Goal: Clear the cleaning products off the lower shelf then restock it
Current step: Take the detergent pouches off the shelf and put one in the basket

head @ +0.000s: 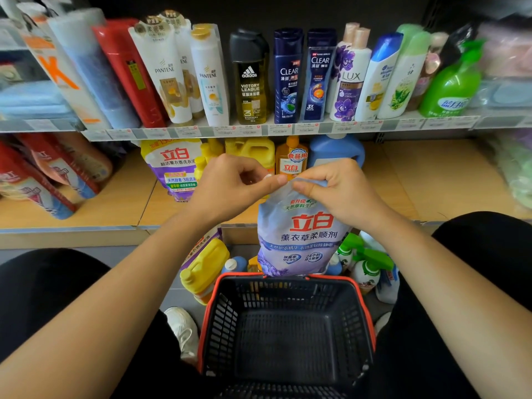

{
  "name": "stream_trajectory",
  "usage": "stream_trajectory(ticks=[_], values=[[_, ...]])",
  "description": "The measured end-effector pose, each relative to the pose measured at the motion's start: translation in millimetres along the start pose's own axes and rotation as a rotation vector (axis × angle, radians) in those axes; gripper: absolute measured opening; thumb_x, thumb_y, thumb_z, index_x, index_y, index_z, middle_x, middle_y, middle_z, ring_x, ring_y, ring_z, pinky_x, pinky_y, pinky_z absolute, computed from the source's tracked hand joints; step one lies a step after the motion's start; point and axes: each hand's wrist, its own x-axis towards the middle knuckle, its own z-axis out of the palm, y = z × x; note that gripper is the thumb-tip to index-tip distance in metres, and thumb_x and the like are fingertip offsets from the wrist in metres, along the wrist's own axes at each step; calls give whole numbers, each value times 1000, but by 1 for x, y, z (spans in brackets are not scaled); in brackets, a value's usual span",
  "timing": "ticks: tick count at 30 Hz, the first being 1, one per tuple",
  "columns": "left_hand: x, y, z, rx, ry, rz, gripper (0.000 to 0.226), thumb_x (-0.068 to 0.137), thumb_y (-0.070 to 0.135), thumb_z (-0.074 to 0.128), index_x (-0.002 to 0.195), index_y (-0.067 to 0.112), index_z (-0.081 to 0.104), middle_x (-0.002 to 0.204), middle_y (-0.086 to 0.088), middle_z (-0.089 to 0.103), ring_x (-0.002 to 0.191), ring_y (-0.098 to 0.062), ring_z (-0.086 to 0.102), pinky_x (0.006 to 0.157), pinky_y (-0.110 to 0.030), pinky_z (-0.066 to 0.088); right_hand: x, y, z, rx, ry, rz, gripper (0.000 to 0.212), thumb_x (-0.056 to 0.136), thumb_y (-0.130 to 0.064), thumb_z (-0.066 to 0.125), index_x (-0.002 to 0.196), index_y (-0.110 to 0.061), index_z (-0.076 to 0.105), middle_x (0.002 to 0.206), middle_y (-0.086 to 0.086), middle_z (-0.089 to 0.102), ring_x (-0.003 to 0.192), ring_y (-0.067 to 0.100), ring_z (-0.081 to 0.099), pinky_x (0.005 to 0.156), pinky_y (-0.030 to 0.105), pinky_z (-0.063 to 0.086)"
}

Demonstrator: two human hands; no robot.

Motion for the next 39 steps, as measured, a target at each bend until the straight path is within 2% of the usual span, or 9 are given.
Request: stream_trajectory(ticks=[4, 8, 16, 19, 22, 28, 32, 36, 39], values=[[-1, 3, -1, -90, -36, 19, 30, 85, 39, 76, 90, 9, 78, 80, -4, 75, 75, -22, 69, 69, -46, 56, 0, -1, 1, 29, -13, -10, 14, 93, -15, 70, 104, -20, 79, 86, -28, 69, 82, -16, 64, 72, 4, 43], [-3, 10, -5, -85, -46, 143, 23, 83, 25, 81, 98, 9, 77, 90, -5, 73, 81, -21, 69, 75, -42, 57, 1, -1, -5, 129, -21, 9, 22, 93, -12, 69, 96, -33, 74, 78, -29, 72, 78, -13, 64, 71, 9, 46], [-2, 10, -8, 23, -18, 355, 24, 85, 16, 80, 108, 7, 77, 87, -11, 68, 78, -22, 64, 70, -32, 51, 3, -1, -6, 274, -28, 50, 17, 92, -4, 68, 101, -17, 75, 77, -18, 75, 75, -4, 66, 69, 17, 51], [-5, 5, 1, -157, 33, 268, 31, 88, 13, 77, 118, 8, 73, 98, -5, 70, 81, -15, 66, 74, -20, 52, 3, 0, -6, 347, 60, 97, 14, 92, -6, 68, 101, -13, 76, 82, -4, 77, 75, 7, 69, 71, 25, 55], [-7, -9, 7, -285, -97, 67, 46, 88, 17, 77, 131, 10, 63, 110, -4, 73, 94, -18, 70, 85, -36, 59, 4, 2, -9, 443, 196, 166, 16, 93, -4, 67, 106, -4, 74, 84, 4, 75, 73, 9, 68, 71, 26, 54], [-12, -32, 21, -171, -218, -32, 28, 90, 32, 71, 91, 5, 79, 81, -12, 76, 76, -26, 72, 64, -44, 55, 3, 3, -14, 629, 270, 275, 15, 94, -6, 65, 104, 3, 72, 84, 7, 75, 72, 14, 68, 70, 29, 55], [-12, -33, 21, -151, -148, 3, 47, 89, 37, 68, 77, -9, 70, 74, -32, 64, 63, -30, 59, 60, -53, 49, 3, 3, -23, 312, 194, 185, 14, 93, -5, 67, 106, -8, 73, 95, 9, 73, 81, 9, 67, 77, 32, 54], [-12, -34, 19, 76, -161, 168, 49, 91, 36, 70, 59, 3, 55, 55, -10, 51, 54, -30, 51, 52, -46, 44, 2, -1, -38, 110, 58, 60, 50, 89, -8, 73, 131, -29, 58, 118, 3, 70, 90, 14, 68, 86, 33, 55], [-12, -33, 20, 241, -201, 253, 45, 93, 40, 69, 61, 9, 58, 58, 2, 51, 55, -23, 51, 55, -46, 45, 1, -1, -33, -24, -59, 37, 40, 93, -9, 70, 129, -25, 65, 116, 2, 71, 94, 12, 66, 87, 29, 52]])
